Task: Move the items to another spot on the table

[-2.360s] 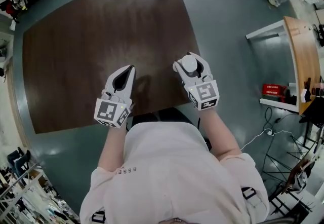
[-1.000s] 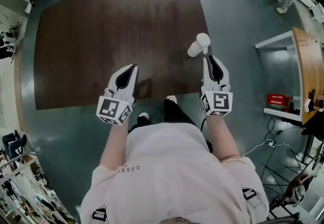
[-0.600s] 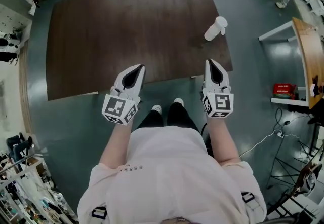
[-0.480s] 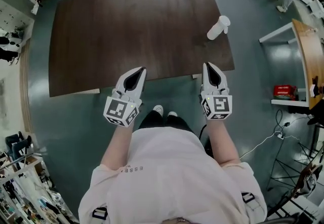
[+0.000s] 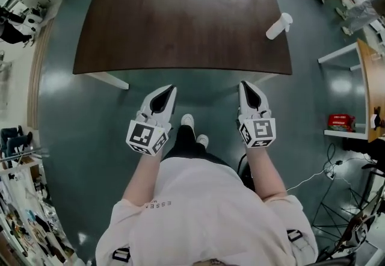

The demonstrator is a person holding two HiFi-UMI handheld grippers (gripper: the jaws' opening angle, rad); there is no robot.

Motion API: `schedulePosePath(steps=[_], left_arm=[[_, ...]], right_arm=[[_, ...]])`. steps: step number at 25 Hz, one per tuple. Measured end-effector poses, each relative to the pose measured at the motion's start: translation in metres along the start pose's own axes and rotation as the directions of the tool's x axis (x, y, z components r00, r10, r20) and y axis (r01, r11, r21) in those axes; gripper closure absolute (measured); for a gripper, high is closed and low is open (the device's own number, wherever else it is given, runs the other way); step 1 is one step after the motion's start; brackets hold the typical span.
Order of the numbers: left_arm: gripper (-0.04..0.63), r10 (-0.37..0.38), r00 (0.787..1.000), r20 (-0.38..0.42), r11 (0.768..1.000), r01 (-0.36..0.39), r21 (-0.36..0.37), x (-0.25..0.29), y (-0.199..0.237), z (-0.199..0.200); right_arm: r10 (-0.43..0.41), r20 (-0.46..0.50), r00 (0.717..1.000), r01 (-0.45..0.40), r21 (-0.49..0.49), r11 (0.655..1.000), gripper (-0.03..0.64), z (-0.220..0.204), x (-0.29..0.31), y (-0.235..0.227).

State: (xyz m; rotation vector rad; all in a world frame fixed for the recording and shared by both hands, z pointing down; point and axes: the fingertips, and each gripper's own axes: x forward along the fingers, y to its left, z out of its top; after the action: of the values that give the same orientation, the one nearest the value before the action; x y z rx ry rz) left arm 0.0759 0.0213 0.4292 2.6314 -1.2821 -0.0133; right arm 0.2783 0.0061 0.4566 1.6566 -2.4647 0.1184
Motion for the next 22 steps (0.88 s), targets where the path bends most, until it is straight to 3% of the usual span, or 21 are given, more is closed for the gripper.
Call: schedulePosePath(steps=[7, 15, 22], left_arm=[[0.58, 0.059, 0.998, 0.003, 0.998, -0.059, 0.005, -0.076, 0.033, 0.002], [0.58, 0.025, 0.999, 0.021, 0.999, -0.026, 0.028, -0.118, 0.072, 0.013], [0.58, 0.016, 0.999, 0.032, 1.0, -0.016, 0.024, -0.131, 0.097, 0.012]], right_arm=[[0.039, 0.0, 0.999, -0.039, 0.007, 0.999, 0.626, 0.008, -0.014, 0.074], [0.026, 0.025, 0.999, -0.026, -0.015, 1.0, 0.626, 0.013, -0.001, 0.141], [0.018, 0.026, 1.0, -0.018, -0.023, 1.0, 0.626, 0.014, 0.007, 0.167]])
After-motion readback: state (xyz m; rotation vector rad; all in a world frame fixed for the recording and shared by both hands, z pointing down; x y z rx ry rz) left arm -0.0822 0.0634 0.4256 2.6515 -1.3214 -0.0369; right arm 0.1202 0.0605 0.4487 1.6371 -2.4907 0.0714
